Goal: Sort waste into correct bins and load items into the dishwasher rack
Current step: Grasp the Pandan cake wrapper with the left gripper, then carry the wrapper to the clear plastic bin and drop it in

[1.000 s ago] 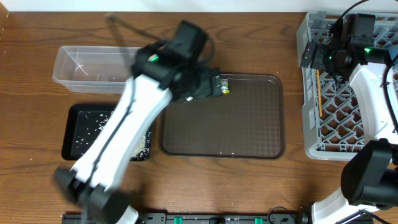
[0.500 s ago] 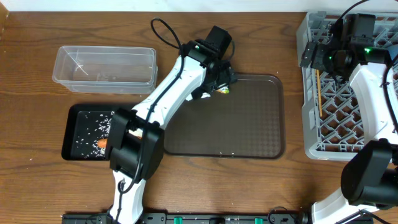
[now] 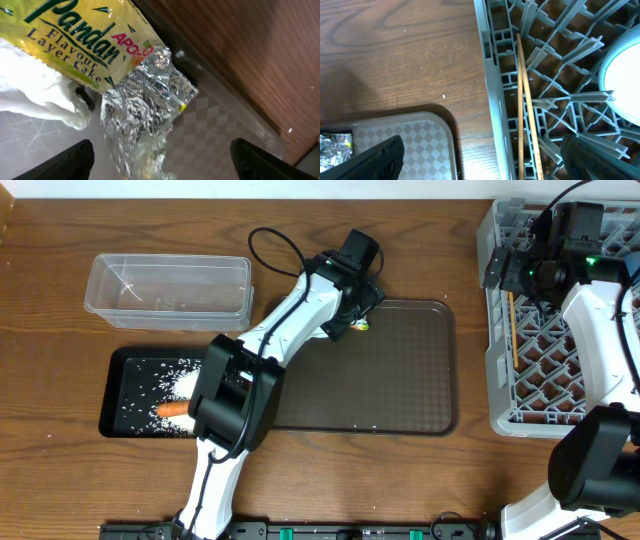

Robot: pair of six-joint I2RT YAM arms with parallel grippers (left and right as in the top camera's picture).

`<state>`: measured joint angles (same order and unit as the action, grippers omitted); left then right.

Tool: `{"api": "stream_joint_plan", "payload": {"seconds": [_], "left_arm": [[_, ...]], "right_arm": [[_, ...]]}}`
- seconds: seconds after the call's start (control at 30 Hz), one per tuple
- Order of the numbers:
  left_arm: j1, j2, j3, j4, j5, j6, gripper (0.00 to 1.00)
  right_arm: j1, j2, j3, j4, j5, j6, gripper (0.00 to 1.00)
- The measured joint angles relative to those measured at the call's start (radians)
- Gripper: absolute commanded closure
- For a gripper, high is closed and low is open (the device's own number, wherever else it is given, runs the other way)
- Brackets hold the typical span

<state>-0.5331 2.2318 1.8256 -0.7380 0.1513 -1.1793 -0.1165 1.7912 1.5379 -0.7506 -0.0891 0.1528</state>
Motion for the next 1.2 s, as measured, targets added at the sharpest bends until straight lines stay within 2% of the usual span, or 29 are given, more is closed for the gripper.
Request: {"api": "stream_joint_plan", "payload": {"seconds": [0.1,0.2,0.27,0.37,0.43,0.8,1.0,1.2], "left_arm": [[0.0,0.011,0.0,0.002,0.001,-0.017,0.37],[0.0,0.013,0.0,0.002,-0.001,-0.025,0.5],[0.0,0.013,0.0,0.002,-0.001,-0.028,0.63],[0.0,0.013,0.0,-0.002,-0.001,-0.008,0.76],[0.0,0.013,0.0,-0.011,0.0,0.01,0.94],[0.001,-0.023,-0.002,-0.129,-0.005,0.089,0.94],[0.029,-0.231,-0.002,-0.156,-0.109,0.134,0.94],[0.159,-0.365,0.004,-0.179,-0.255,0.14,0.94]], "right_arm": [[0.0,0.0,0.0,0.0,0.0,0.0,0.01],[0.0,0.0,0.0,0.0,0.0,0.0,0.01],[0.0,0.0,0.0,0.0,0.0,0.0,0.01],[0.0,0.0,0.0,0.0,0.0,0.0,0.01],[0.0,0.0,0.0,0.0,0.0,0.0,0.01],[0.0,-0.001,0.0,0.0,0.0,0.0,0.01],[0.0,-0.001,0.0,0.0,0.0,0.0,0.01],[0.0,-0.001,0.0,0.0,0.0,0.0,0.01]]}}
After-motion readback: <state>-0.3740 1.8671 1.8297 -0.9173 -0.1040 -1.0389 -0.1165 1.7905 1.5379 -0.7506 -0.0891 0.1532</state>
